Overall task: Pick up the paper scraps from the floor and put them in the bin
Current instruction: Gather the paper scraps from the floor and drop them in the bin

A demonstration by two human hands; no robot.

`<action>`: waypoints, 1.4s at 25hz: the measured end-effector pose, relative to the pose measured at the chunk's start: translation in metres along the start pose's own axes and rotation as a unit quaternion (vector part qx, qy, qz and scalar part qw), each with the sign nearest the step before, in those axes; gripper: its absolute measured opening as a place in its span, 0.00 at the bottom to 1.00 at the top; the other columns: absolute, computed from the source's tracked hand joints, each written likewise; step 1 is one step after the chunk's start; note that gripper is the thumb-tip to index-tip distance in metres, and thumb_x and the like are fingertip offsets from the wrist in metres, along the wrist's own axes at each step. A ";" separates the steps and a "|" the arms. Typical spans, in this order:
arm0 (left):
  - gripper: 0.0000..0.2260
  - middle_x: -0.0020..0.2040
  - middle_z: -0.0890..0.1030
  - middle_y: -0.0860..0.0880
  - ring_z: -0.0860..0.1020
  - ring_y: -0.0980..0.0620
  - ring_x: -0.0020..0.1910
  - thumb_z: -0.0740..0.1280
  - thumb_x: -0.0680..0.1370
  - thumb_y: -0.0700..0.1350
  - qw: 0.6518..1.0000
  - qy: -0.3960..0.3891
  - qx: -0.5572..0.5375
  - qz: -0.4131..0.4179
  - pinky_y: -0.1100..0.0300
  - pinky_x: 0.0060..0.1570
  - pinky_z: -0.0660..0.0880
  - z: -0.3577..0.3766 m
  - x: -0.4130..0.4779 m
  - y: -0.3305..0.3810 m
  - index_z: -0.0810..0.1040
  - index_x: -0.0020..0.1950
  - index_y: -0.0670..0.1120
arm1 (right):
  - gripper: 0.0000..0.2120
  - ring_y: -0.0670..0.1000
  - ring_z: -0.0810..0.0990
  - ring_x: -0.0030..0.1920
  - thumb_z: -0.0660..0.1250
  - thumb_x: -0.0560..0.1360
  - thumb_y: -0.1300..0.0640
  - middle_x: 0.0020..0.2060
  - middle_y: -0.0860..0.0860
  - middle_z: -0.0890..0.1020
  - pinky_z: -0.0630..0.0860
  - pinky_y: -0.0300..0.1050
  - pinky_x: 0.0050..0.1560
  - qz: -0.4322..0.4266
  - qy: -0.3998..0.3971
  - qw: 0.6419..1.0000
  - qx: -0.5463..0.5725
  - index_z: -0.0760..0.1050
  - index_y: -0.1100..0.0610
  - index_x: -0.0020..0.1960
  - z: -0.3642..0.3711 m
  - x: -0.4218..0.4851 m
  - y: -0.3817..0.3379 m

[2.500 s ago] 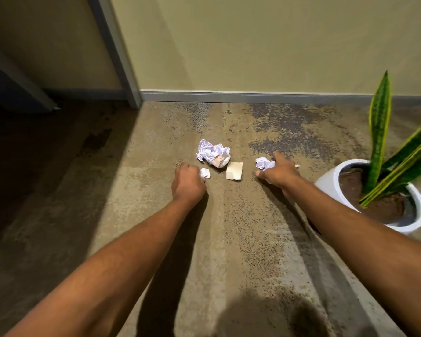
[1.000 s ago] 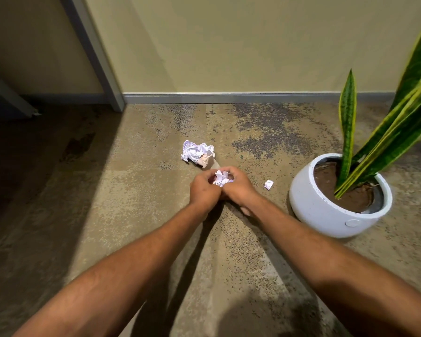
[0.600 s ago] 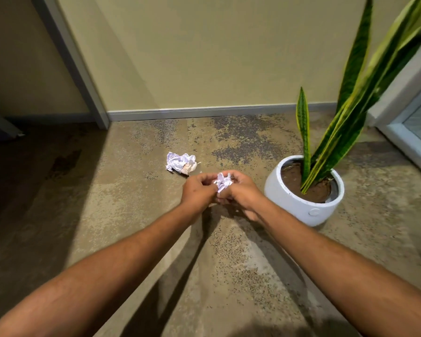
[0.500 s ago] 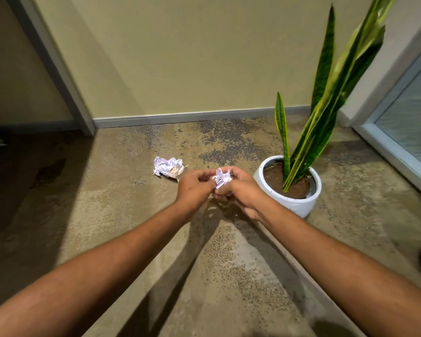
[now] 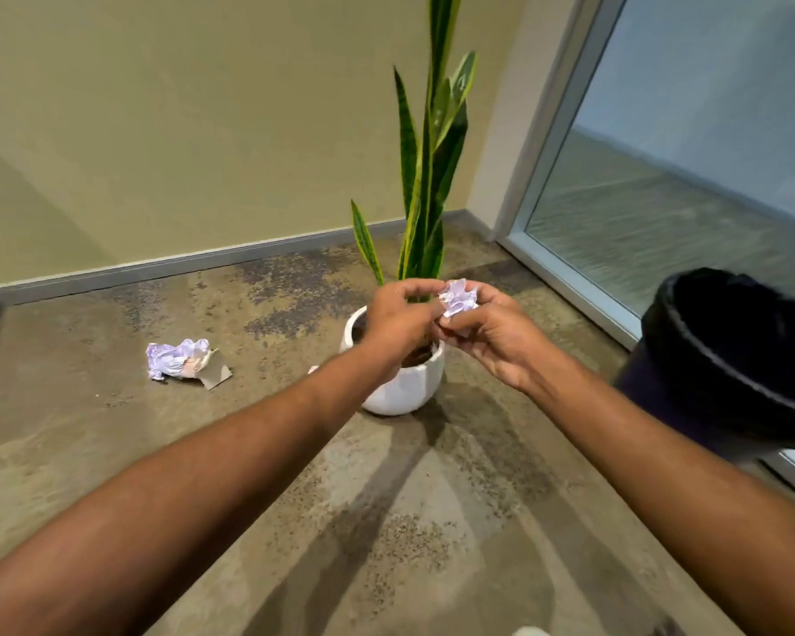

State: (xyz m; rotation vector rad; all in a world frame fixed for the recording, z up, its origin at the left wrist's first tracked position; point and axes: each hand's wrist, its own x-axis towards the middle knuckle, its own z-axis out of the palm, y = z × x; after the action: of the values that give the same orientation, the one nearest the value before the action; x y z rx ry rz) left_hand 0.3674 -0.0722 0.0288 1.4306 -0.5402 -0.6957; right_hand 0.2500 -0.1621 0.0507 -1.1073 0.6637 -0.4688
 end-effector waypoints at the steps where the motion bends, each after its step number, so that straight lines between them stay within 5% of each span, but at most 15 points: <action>1: 0.12 0.54 0.89 0.41 0.87 0.45 0.48 0.77 0.77 0.37 1.000 -0.021 -0.011 0.005 0.52 0.49 0.84 0.023 0.003 0.004 0.87 0.59 0.42 | 0.28 0.59 0.88 0.48 0.65 0.73 0.82 0.52 0.63 0.86 0.87 0.53 0.55 -0.009 0.018 1.000 0.007 0.76 0.64 0.69 -0.018 -0.004 -0.012; 8: 0.09 0.47 0.89 0.40 0.85 0.45 0.44 0.70 0.75 0.32 0.997 -0.077 0.009 0.006 0.39 0.52 0.85 0.183 0.013 0.026 0.88 0.49 0.41 | 0.22 0.53 0.88 0.47 0.61 0.77 0.80 0.53 0.58 0.86 0.87 0.47 0.52 -0.068 0.140 0.988 0.016 0.77 0.60 0.62 -0.121 -0.036 -0.086; 11: 0.10 0.44 0.89 0.44 0.88 0.42 0.47 0.69 0.75 0.35 0.995 -0.103 0.009 -0.008 0.42 0.50 0.86 0.240 0.011 0.040 0.89 0.51 0.44 | 0.24 0.54 0.85 0.52 0.58 0.79 0.78 0.55 0.58 0.84 0.81 0.50 0.63 -0.078 0.173 0.982 0.011 0.75 0.59 0.69 -0.165 -0.045 -0.113; 15: 0.07 0.54 0.88 0.42 0.86 0.42 0.55 0.68 0.81 0.41 0.985 -0.168 0.041 -0.016 0.46 0.56 0.85 0.292 0.005 0.052 0.86 0.49 0.43 | 0.14 0.53 0.85 0.48 0.57 0.82 0.73 0.49 0.56 0.83 0.82 0.46 0.59 -0.050 0.244 0.968 0.038 0.77 0.60 0.58 -0.217 -0.061 -0.136; 17: 0.09 0.56 0.85 0.42 0.84 0.41 0.59 0.63 0.81 0.37 0.974 -0.220 0.035 -0.035 0.44 0.59 0.83 0.306 -0.002 0.054 0.83 0.48 0.44 | 0.10 0.54 0.84 0.54 0.59 0.83 0.70 0.53 0.57 0.82 0.85 0.46 0.53 -0.021 0.304 0.952 0.035 0.77 0.63 0.59 -0.240 -0.068 -0.139; 19: 0.15 0.55 0.79 0.46 0.79 0.43 0.56 0.59 0.81 0.35 0.963 -0.262 0.019 -0.056 0.43 0.62 0.82 0.310 -0.011 0.054 0.83 0.59 0.44 | 0.08 0.56 0.81 0.63 0.60 0.84 0.68 0.63 0.59 0.78 0.86 0.48 0.49 0.000 0.364 0.931 0.034 0.76 0.65 0.61 -0.259 -0.074 -0.139; 22: 0.18 0.53 0.77 0.49 0.77 0.48 0.56 0.58 0.82 0.35 0.960 -0.273 0.000 -0.063 0.47 0.64 0.81 0.297 -0.017 0.055 0.82 0.65 0.45 | 0.22 0.63 0.73 0.73 0.60 0.83 0.71 0.77 0.60 0.66 0.83 0.56 0.63 -0.025 0.430 0.901 0.057 0.68 0.65 0.76 -0.273 -0.078 -0.137; 27: 0.13 0.59 0.85 0.39 0.87 0.42 0.56 0.61 0.83 0.34 0.970 -0.232 -0.007 -0.074 0.46 0.59 0.85 0.233 -0.005 0.051 0.83 0.60 0.43 | 0.11 0.48 0.77 0.39 0.59 0.83 0.69 0.48 0.55 0.78 0.80 0.37 0.35 -0.087 0.426 0.900 0.032 0.74 0.58 0.61 -0.246 -0.065 -0.127; 31: 0.12 0.55 0.86 0.38 0.85 0.45 0.45 0.64 0.82 0.32 0.974 -0.204 -0.002 -0.095 0.47 0.57 0.85 0.161 0.009 0.038 0.82 0.61 0.41 | 0.09 0.46 0.77 0.32 0.66 0.79 0.69 0.35 0.52 0.79 0.77 0.38 0.32 -0.133 0.346 0.927 -0.062 0.80 0.57 0.46 -0.197 -0.047 -0.102; 35: 0.12 0.58 0.86 0.34 0.85 0.43 0.47 0.67 0.80 0.31 0.975 -0.184 0.020 -0.127 0.45 0.57 0.85 0.103 0.011 0.008 0.82 0.61 0.40 | 0.09 0.46 0.79 0.30 0.68 0.79 0.71 0.36 0.53 0.80 0.77 0.39 0.29 -0.124 0.275 0.942 -0.149 0.79 0.58 0.47 -0.183 -0.032 -0.044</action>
State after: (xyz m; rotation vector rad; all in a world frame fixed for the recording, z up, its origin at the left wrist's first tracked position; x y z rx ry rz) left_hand 0.3024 -0.1522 0.0443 1.4285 -0.6654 -1.1733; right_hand 0.0992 -0.2788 0.0467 -1.3665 1.1173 -0.9376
